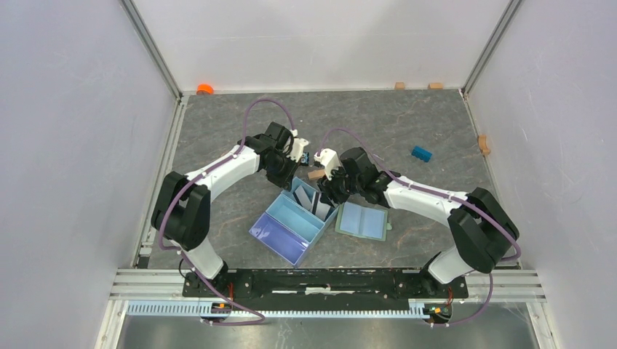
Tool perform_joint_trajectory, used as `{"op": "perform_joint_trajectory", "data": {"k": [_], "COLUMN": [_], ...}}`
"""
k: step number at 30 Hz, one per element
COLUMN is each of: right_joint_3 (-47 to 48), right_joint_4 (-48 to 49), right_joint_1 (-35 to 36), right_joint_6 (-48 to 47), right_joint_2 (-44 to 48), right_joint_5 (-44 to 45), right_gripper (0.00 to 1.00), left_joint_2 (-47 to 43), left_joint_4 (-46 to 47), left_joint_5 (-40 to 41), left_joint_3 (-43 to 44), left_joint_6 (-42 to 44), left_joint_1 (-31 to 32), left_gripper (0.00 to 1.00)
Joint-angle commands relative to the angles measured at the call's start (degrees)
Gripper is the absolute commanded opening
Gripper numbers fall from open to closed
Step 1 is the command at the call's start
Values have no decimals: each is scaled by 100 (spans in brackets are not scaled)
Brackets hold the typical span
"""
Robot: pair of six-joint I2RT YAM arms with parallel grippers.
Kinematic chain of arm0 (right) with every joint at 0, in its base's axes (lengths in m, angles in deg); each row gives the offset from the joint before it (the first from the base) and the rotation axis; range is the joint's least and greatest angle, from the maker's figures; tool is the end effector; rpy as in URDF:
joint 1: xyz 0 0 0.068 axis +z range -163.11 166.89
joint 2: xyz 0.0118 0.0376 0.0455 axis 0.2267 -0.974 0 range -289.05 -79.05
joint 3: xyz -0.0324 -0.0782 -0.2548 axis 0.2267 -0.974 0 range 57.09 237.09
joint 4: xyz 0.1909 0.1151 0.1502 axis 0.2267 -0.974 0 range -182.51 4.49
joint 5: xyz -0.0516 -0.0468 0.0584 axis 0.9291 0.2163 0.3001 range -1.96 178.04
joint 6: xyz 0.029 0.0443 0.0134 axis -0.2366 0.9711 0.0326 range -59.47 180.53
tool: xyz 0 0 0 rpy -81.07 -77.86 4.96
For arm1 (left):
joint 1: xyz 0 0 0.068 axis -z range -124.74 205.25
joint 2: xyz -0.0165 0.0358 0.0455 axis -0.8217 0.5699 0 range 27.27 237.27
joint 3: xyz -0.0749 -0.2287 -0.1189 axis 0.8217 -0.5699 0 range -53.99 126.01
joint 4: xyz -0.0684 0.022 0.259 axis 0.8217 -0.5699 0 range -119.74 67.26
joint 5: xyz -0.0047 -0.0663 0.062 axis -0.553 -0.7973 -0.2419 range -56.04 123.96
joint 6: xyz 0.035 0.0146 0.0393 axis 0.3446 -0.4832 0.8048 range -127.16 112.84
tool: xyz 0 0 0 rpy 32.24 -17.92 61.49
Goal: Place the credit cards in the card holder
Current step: Pick up the credit card from the storage box.
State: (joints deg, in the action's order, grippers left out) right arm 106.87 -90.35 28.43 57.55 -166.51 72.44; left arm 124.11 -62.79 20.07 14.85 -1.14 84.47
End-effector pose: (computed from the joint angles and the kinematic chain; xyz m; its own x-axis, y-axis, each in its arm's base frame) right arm 0.2373 0.2234 0.1919 -0.4644 -0.4782 -0.7454 -0.8122 0.5655 0.1432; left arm 0.2953 -0.1752 0.2038 -0.7471 0.5344 -0.3952 0.6340 0.7516 -0.1822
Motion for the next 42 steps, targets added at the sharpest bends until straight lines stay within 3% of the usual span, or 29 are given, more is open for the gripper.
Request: {"op": "perform_joint_trajectory", "data": {"k": [1,12,19,32,42], "right_joint_3": [102,32,-55,-222,-285], "right_joint_4": [27,77,133,238,352], "right_joint_1": [-41,-41,-41,-41,-56], "right_joint_6": [-133,-37,52,215,558], "right_joint_2": [183,325,501,655,1173], "right_joint_5": [141,58,-23,-739,-699], "right_gripper": [50,33,28,0,0], "left_joint_2": [254,254,276,318,335], "left_joint_4": [-53,-47,-55,-55,-90], "left_joint_5": [-54,-35,87,354,483], "left_joint_3": [-37,-36,-26,-17,6], "left_joint_6": [25,21,-16,-99,-139], "left_joint_1": [15,19,15,-11,-166], "left_gripper": [2,2,2,2,2]}}
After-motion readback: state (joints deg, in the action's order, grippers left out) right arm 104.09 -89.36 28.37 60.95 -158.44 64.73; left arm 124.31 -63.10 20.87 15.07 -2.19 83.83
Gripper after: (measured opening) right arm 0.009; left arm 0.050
